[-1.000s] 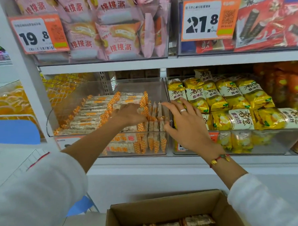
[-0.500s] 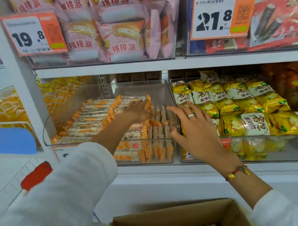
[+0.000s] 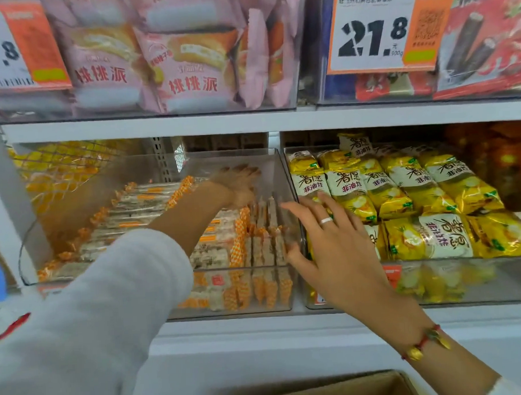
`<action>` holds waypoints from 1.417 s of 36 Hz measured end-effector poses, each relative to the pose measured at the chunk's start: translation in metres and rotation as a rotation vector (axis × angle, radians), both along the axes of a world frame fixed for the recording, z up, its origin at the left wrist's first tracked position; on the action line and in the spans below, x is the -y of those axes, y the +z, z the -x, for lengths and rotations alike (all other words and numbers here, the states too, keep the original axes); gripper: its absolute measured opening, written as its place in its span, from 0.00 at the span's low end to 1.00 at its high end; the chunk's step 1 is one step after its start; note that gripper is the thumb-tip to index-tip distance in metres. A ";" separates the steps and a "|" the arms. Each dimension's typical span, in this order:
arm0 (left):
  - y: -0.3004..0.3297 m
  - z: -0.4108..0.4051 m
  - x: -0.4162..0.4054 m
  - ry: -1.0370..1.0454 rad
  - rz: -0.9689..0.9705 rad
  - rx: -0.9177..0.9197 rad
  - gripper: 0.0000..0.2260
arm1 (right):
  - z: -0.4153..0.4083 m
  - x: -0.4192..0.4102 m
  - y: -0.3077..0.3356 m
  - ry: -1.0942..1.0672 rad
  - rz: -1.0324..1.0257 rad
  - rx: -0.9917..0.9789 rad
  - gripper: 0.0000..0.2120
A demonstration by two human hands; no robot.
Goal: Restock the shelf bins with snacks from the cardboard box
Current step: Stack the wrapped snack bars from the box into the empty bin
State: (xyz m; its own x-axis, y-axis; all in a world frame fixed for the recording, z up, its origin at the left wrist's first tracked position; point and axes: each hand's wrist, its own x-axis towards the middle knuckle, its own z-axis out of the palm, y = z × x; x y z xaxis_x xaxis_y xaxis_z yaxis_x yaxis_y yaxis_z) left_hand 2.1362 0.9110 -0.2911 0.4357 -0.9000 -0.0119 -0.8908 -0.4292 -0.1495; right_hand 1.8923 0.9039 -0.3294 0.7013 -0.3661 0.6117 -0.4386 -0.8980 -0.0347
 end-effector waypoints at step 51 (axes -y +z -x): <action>-0.216 0.237 -0.227 0.122 0.478 -0.510 0.10 | 0.139 -0.073 -0.174 0.133 -0.574 -0.437 0.15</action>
